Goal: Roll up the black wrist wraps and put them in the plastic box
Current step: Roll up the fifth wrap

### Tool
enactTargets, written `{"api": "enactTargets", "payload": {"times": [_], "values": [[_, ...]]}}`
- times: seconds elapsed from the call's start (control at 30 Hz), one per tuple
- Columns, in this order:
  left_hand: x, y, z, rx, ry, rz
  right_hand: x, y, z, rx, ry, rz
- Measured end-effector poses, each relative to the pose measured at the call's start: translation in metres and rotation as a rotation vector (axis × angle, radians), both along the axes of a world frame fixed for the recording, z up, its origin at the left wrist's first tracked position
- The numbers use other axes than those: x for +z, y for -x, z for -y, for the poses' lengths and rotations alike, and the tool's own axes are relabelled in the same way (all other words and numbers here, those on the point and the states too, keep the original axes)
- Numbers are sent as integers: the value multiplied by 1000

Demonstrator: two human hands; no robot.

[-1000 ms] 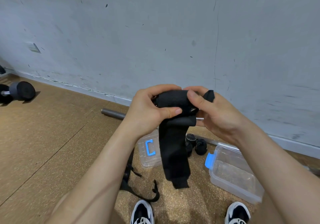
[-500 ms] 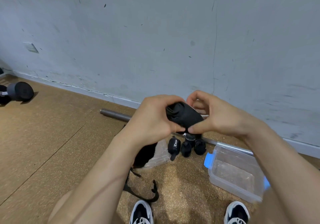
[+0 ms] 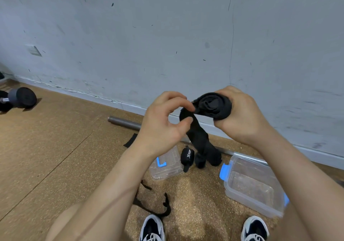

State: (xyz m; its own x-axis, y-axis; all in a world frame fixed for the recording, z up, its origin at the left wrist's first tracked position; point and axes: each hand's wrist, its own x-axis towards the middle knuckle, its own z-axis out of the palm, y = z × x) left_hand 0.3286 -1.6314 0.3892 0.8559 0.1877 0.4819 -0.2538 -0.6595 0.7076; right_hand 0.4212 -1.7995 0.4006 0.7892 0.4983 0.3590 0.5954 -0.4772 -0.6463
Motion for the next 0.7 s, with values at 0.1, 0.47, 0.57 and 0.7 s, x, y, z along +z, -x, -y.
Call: {"api": "enactTargets", "payload": {"times": [0.1, 0.47, 0.57, 0.7], "values": [[-10, -5, 0, 44, -222, -20, 2, 3, -1, 15, -15, -59], [-15, -9, 26, -61, -703, 84, -2, -3, 6, -118, -29, -224], [-7, -2, 38, -99, -653, -121, -3, -5, 8, -146, -40, -249], [-11, 5, 43, -25, -679, -128, -4, -6, 8, -157, -78, -245]]}}
